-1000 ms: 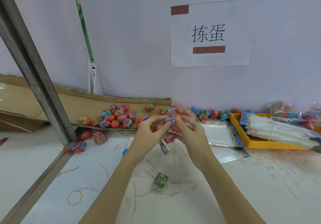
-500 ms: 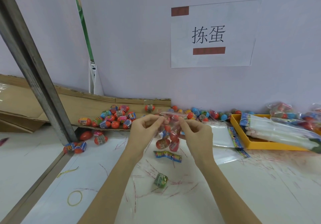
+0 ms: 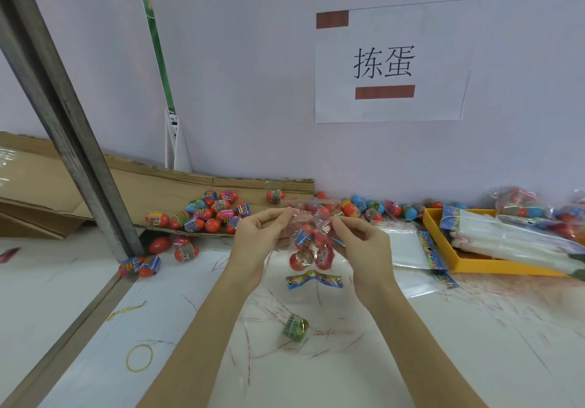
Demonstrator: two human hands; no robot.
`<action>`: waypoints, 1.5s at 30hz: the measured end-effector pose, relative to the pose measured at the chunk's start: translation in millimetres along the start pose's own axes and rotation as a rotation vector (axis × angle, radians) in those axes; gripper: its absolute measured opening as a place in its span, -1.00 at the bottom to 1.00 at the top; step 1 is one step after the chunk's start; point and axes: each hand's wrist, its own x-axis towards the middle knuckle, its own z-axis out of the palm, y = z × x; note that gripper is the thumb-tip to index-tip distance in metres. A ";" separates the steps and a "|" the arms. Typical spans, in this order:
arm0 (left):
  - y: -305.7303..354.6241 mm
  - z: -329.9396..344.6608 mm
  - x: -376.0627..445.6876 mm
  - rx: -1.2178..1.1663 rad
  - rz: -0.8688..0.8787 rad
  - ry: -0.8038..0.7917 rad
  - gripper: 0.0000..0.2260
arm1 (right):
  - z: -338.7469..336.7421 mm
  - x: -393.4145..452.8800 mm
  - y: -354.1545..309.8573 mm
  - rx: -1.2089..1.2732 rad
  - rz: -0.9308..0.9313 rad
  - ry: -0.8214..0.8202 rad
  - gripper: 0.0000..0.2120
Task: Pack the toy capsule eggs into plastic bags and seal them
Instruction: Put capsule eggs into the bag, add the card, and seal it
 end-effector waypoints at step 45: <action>-12.3 4.7 -5.6 0.802 0.708 -0.165 -0.83 | 2.8 -7.4 0.6 -0.876 -0.983 0.016 -0.89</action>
